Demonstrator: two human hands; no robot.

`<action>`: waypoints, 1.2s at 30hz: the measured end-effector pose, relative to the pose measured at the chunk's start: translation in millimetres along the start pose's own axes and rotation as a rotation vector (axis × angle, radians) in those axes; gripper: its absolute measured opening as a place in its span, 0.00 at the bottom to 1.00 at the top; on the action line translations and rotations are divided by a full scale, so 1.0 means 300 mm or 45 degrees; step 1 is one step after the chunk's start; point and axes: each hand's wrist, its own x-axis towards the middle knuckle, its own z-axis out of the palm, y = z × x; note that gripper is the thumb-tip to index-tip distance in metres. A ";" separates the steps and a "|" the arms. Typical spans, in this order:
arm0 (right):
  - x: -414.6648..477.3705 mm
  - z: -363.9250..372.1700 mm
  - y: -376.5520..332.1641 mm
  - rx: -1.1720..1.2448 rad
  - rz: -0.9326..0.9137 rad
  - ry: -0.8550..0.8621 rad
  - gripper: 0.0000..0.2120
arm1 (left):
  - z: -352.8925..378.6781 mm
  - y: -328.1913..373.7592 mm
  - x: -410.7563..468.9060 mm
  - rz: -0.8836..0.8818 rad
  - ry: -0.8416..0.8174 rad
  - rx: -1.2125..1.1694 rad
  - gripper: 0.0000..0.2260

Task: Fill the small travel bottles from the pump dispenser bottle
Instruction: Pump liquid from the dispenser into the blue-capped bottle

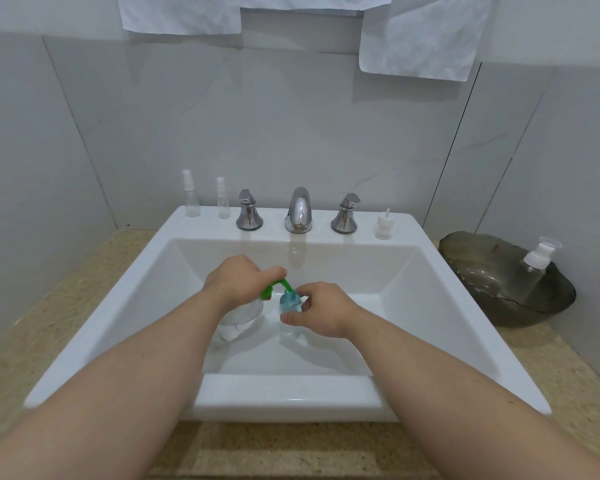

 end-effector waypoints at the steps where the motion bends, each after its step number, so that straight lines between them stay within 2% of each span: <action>1: 0.000 0.000 -0.001 0.003 0.002 -0.001 0.19 | 0.001 0.001 0.000 0.003 0.004 0.009 0.25; 16: 0.003 0.001 -0.004 0.011 -0.002 -0.010 0.19 | -0.007 0.008 -0.014 -0.007 -0.007 0.001 0.22; 36: 0.006 0.004 -0.005 0.002 0.009 -0.037 0.18 | -0.007 -0.002 -0.004 0.016 0.010 0.041 0.24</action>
